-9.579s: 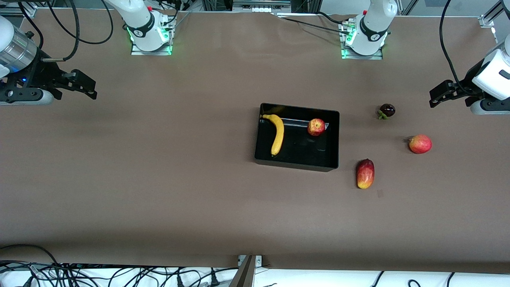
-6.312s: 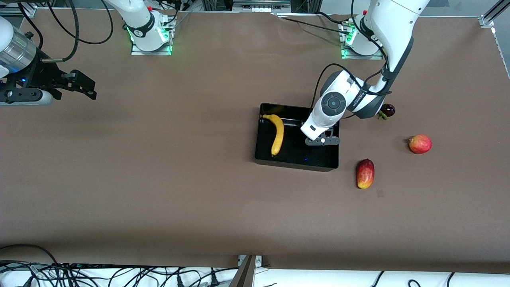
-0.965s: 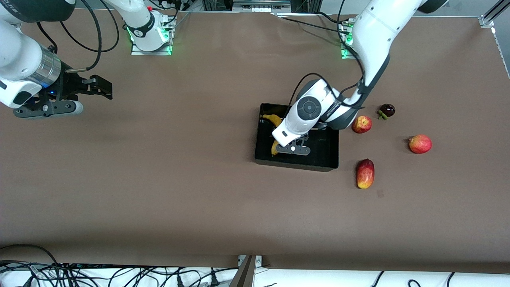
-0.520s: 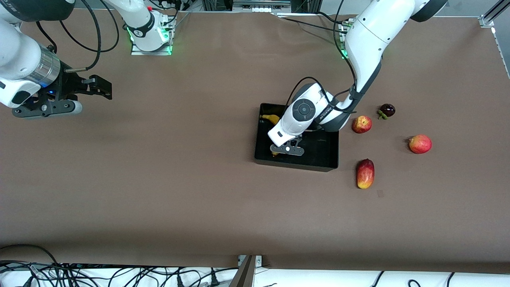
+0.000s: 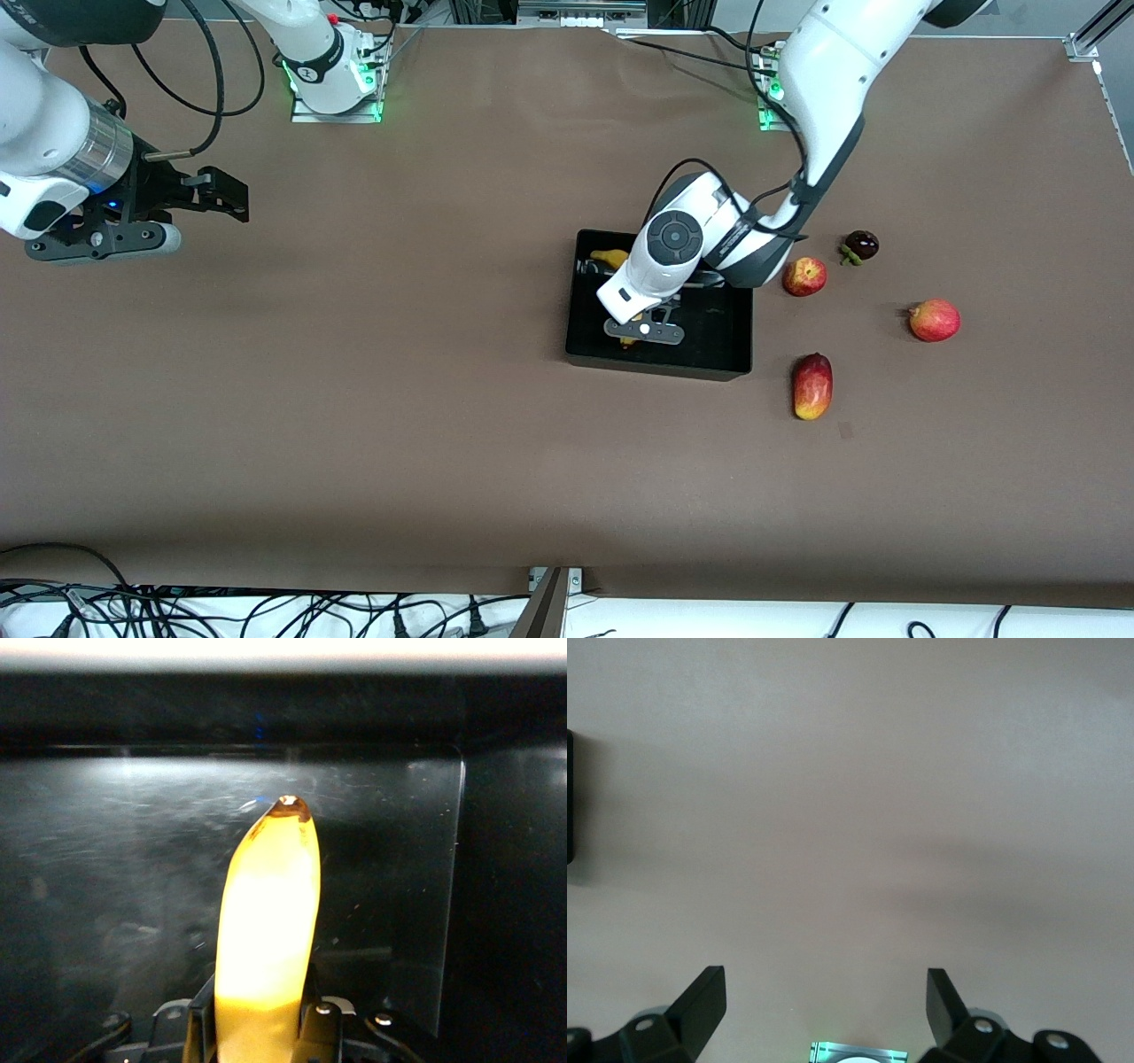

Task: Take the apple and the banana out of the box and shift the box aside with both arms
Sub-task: 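Carry the banana beside the mango while the right gripper reaches the box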

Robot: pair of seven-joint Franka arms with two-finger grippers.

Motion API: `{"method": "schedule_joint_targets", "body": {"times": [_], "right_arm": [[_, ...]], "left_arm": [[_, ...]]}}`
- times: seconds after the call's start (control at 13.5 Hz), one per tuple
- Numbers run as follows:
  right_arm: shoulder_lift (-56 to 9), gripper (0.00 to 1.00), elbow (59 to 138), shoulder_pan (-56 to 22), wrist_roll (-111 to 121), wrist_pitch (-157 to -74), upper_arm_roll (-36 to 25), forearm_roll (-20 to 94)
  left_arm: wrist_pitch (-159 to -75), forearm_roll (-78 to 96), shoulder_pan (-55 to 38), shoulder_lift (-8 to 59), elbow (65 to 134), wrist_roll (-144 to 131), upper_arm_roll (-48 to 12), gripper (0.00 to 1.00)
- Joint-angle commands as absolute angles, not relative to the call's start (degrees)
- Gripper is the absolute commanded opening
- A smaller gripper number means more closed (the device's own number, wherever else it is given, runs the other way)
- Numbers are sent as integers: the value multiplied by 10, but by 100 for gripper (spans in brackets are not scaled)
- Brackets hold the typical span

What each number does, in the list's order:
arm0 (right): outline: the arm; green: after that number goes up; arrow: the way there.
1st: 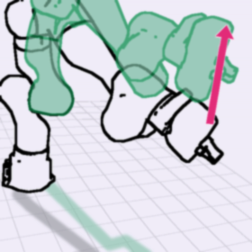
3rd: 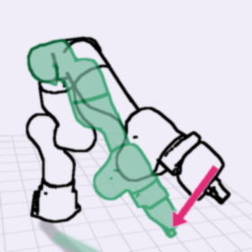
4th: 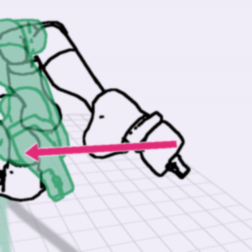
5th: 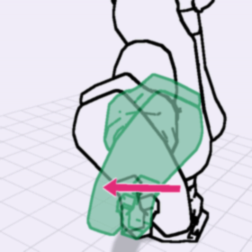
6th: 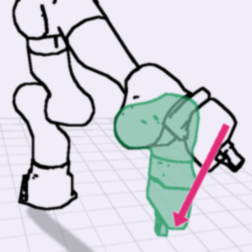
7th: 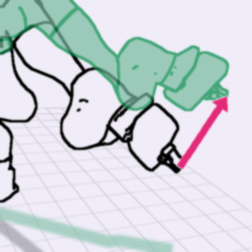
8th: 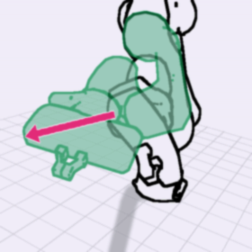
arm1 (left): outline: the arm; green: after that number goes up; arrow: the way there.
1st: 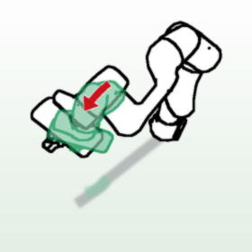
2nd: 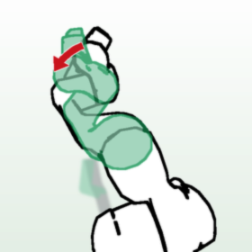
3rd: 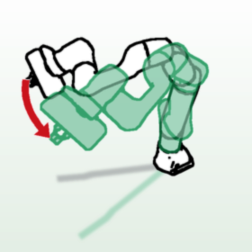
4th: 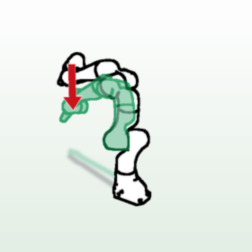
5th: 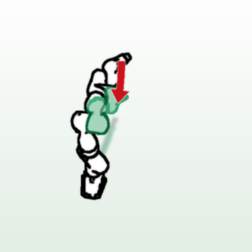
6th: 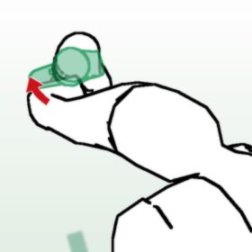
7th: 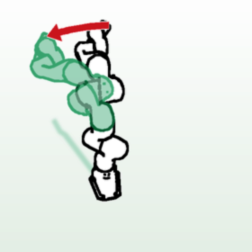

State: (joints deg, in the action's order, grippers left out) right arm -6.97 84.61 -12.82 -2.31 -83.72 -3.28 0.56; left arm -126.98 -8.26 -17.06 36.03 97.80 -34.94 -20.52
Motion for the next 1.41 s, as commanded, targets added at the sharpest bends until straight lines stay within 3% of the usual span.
{"method": "schedule_joint_targets", "body": {"times": [0.0,0.22,0.52,0.74,1.04,1.19,1.34], "right_arm": [[-66,100,848,-128,-30,-832,-29,18],[-69,100,850,-128,-30,-837,-27,36],[-77,100,875,-161,-67,-875,-19,55],[-118,100,887,-239,-190,-948,-18,64],[-222,100,882,-338,-356,-1099,-18,63],[-284,100,873,-378,-431,-1174,-19,60],[-338,100,850,-409,-486,-1230,-19,57]], "left_arm": [[-1142,-92,-152,318,928,-352,-203,0],[-1021,-92,-79,312,871,-224,-202,0],[-1027,-152,67,332,866,27,-200,0],[-1075,-213,133,358,874,120,-200,0],[-1163,-229,216,407,907,192,-200,0],[-1241,-229,236,432,930,191,-200,0],[-1267,-229,237,448,927,181,-197,0]]}}
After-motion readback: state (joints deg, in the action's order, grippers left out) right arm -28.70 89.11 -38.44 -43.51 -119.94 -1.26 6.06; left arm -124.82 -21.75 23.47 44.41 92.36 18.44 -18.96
